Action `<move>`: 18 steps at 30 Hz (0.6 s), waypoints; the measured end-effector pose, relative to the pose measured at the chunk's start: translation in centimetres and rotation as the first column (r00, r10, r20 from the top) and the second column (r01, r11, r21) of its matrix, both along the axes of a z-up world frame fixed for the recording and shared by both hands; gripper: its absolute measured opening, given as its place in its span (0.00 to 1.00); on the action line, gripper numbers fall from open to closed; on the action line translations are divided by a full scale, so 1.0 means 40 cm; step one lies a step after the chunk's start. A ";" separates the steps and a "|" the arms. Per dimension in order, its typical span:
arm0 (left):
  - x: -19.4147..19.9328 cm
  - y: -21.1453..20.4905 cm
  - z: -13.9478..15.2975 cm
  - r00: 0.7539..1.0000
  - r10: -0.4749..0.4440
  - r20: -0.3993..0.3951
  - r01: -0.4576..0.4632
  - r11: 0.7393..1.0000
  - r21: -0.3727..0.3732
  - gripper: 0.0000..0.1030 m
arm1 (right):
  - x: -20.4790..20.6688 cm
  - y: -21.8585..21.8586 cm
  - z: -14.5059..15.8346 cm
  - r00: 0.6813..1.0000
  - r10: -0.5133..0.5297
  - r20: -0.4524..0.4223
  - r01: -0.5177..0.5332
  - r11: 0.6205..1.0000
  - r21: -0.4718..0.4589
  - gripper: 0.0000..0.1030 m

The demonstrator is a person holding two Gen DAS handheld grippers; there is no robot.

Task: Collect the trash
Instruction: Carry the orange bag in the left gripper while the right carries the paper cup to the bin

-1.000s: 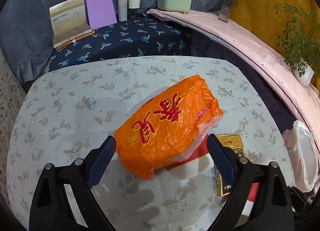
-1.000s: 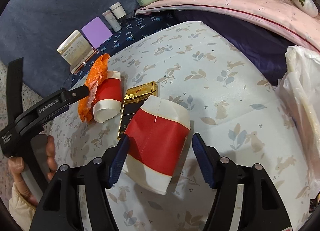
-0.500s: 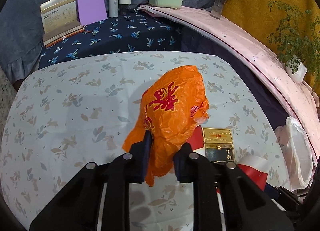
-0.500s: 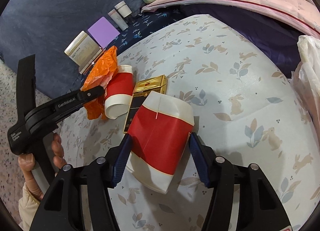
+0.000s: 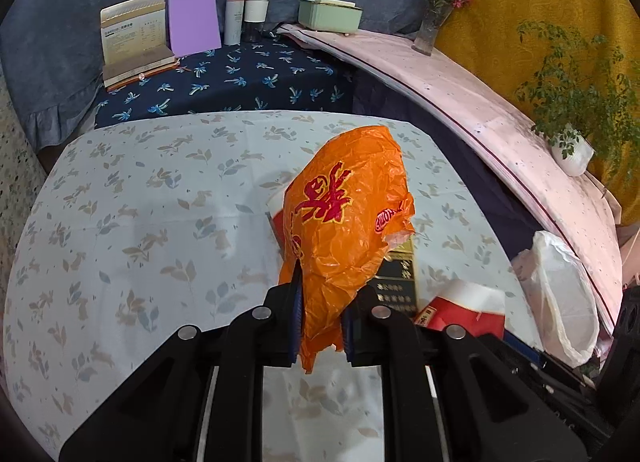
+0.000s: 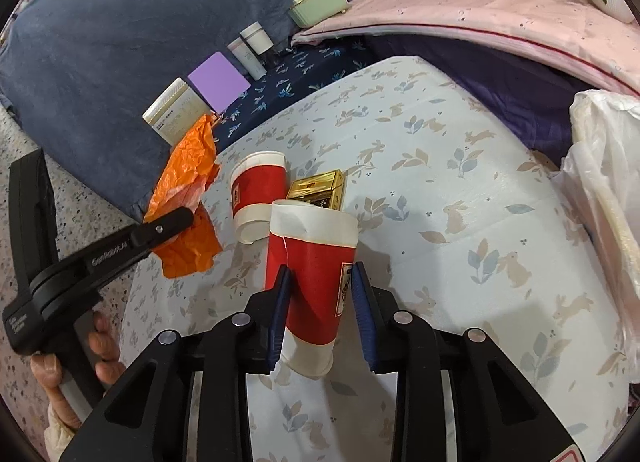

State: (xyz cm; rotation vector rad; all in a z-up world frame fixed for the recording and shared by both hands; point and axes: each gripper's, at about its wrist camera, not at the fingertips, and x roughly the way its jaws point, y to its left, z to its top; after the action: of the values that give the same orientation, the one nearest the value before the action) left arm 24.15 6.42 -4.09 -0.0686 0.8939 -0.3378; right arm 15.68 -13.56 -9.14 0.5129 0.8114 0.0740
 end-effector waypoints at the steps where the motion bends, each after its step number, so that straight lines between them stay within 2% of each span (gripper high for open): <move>1: -0.012 -0.004 0.003 1.000 -0.005 0.000 0.005 1.000 -0.003 0.14 | -0.007 -0.003 0.008 1.000 -0.004 0.007 0.004 1.000 -0.002 0.28; 10: -0.095 -0.071 0.048 0.998 -0.056 0.018 0.057 0.998 -0.024 0.14 | -0.076 -0.047 0.075 0.996 -0.053 0.067 0.055 0.998 -0.032 0.27; 18: -0.160 -0.164 0.094 0.991 -0.124 0.053 0.125 0.992 -0.024 0.14 | -0.145 -0.133 0.133 0.984 -0.125 0.128 0.131 0.991 -0.036 0.27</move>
State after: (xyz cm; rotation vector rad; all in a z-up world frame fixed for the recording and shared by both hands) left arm 17.77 -0.12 -0.35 -0.0289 0.8445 -0.4665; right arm 9.88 -18.89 -3.84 0.5126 0.6542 -0.0298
